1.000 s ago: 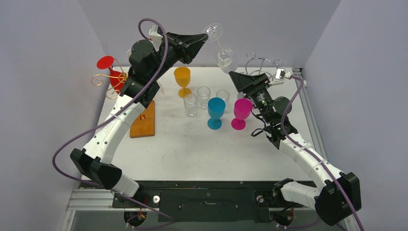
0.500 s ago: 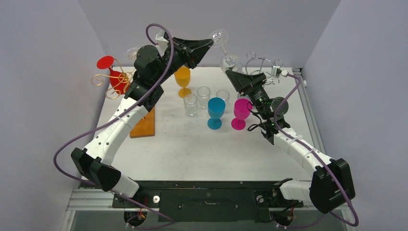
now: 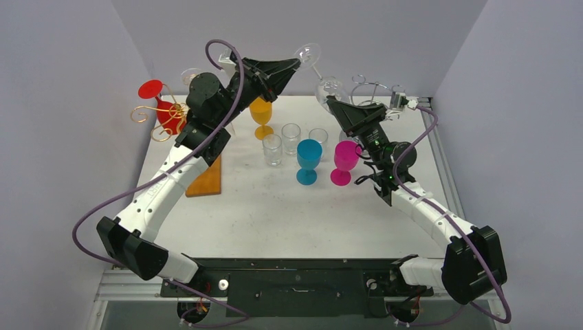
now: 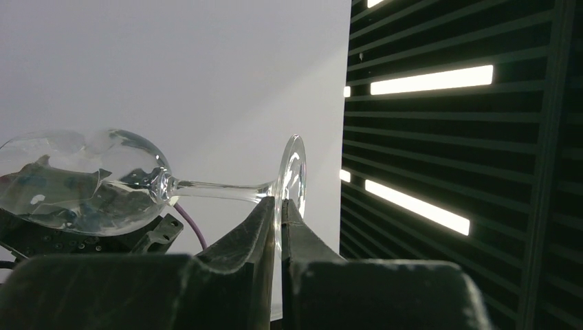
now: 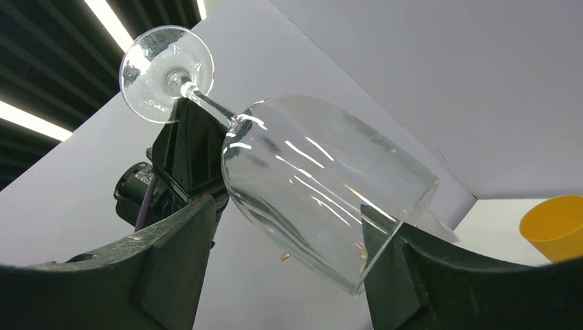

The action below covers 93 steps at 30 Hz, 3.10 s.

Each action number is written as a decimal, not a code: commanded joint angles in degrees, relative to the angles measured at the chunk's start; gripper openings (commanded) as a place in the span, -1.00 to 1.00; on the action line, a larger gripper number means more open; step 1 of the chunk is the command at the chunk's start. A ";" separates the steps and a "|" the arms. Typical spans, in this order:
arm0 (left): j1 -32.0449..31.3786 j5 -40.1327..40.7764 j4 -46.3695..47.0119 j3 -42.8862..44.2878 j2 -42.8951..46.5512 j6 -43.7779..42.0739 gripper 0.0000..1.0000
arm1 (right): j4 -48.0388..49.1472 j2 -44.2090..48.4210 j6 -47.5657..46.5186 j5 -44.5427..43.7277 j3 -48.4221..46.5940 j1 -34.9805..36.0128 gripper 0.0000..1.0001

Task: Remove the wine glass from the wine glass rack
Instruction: Place the wine glass at the center of the board.

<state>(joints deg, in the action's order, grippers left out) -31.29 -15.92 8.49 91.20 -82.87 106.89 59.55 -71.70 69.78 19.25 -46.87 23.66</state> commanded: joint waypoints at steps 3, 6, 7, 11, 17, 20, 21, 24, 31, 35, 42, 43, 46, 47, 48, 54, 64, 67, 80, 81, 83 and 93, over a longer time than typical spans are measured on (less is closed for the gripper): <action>0.09 -1.81 9.37 -2.23 2.29 3.30 -1.00 | 9.77 1.66 1.74 3.27 -1.23 -0.19 0.16; 0.09 -2.21 9.93 -3.32 2.47 3.33 -1.00 | 11.23 2.30 2.30 3.59 -0.97 -0.19 -0.06; 0.09 -2.28 10.04 -3.58 2.52 3.28 -1.00 | 11.35 2.78 2.36 3.60 -0.66 -0.19 -0.10; 0.09 -2.42 11.11 -5.86 2.29 3.28 -0.95 | 11.29 5.17 2.02 3.44 0.83 -0.19 -0.32; 0.09 -2.48 13.55 -7.91 0.82 3.57 -0.79 | 7.42 10.16 -0.42 3.05 2.61 -0.19 -0.60; 0.01 -2.51 14.85 -8.67 0.20 3.75 -0.75 | 3.02 13.06 -2.65 2.52 2.96 -0.19 -0.90; 0.00 -2.49 15.13 -9.06 -0.13 3.71 -0.74 | 1.66 13.64 -3.25 2.32 2.94 -0.19 -1.00; 0.00 -2.69 16.35 -9.76 -0.51 3.48 -0.63 | -5.62 16.38 -6.75 1.35 2.00 -0.19 -1.00; 0.41 -3.19 12.80 -10.75 -0.28 -3.55 0.12 | -31.17 22.80 -15.68 -4.17 -3.28 -0.28 -1.00; 0.80 -3.83 10.28 -12.19 0.63 -8.82 0.60 | -44.29 25.93 -21.10 -6.82 -7.74 -0.28 -1.00; 1.90 -4.94 2.36 -13.62 3.79 -20.74 0.95 | -68.00 27.86 -27.10 -10.02 -19.99 -0.37 -1.00; 2.10 -5.10 0.59 -13.56 4.13 -23.37 0.93 | -73.22 27.61 -28.17 -10.55 -22.95 -0.37 -1.00; 2.34 -6.10 -3.27 -12.44 5.20 -28.28 0.93 | -89.02 25.85 -30.51 -12.20 -30.72 -0.45 -1.00; 2.36 -6.21 -5.16 -12.23 5.45 -30.84 0.93 | -92.21 24.64 -31.51 -13.64 -34.82 -0.45 -1.00; 2.37 -6.00 -6.26 -11.78 6.23 -32.26 0.93 | -98.65 24.09 -31.92 -15.60 -36.91 -0.46 -1.00; 2.26 -3.38 -18.51 -9.79 9.25 -46.34 0.93 | -120.87 20.44 -33.09 -28.93 -47.93 -0.50 -1.00; 1.46 0.03 -31.66 -7.33 13.85 -61.71 0.93 | -121.60 16.88 -32.12 -28.46 -33.52 -8.27 -1.00; 1.27 0.03 -32.60 -8.55 15.78 -63.56 0.93 | -117.54 13.89 -32.70 -24.65 -29.60 -11.61 -1.00; 0.07 0.19 -36.42 -11.30 18.85 -69.80 0.93 | -106.92 -4.86 -32.48 -17.12 -25.94 -16.63 -1.00; -0.01 0.06 -36.44 -11.35 18.85 -69.89 0.93 | -106.39 -5.69 -32.28 -16.52 -26.22 -16.63 -1.00; -0.13 -0.02 -36.44 -11.56 18.84 -70.17 0.93 | -105.54 -7.76 -31.85 -15.85 -26.76 -16.56 -1.00; -0.52 -0.53 -36.67 -10.61 17.73 -70.80 0.93 | -105.60 -13.94 -32.11 -16.01 -29.84 -16.63 -0.91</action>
<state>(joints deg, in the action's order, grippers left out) -31.44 -16.14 -28.73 79.37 -65.01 37.80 -47.81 -85.19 37.93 3.44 -73.89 7.16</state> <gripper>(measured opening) 0.965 0.107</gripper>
